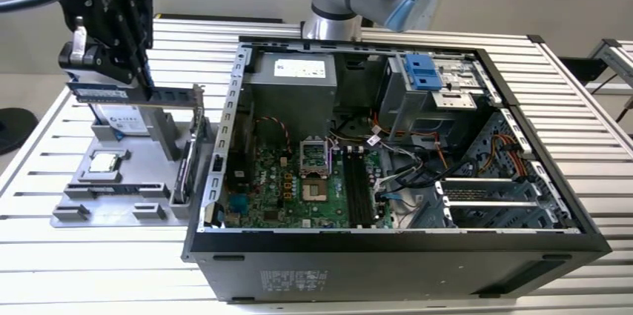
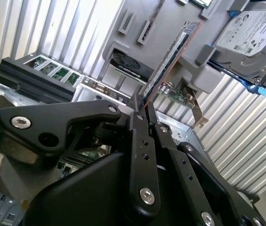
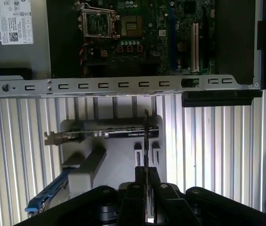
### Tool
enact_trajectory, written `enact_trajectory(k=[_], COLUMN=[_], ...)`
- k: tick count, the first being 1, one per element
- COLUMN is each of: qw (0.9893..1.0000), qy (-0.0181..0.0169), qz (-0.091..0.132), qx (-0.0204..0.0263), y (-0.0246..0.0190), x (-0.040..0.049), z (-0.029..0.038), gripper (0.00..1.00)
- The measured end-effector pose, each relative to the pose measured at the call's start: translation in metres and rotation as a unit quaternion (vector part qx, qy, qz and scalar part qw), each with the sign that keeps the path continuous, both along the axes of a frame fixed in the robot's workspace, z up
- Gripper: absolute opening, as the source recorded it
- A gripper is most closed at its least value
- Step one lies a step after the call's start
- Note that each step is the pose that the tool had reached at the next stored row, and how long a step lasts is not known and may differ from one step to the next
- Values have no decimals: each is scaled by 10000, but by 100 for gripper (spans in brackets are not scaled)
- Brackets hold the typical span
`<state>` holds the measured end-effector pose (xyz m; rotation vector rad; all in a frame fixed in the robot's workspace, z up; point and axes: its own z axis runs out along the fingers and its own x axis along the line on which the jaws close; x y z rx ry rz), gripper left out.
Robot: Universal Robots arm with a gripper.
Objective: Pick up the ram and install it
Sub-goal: 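Pick up the ram and move it above insertion slot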
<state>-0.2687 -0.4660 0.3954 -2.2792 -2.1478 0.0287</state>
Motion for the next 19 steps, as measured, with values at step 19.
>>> enact_trajectory(k=[19], qw=[10000], qy=[0], qz=[0], qx=[0], y=[0], x=[128], z=[-1], gripper=[0])
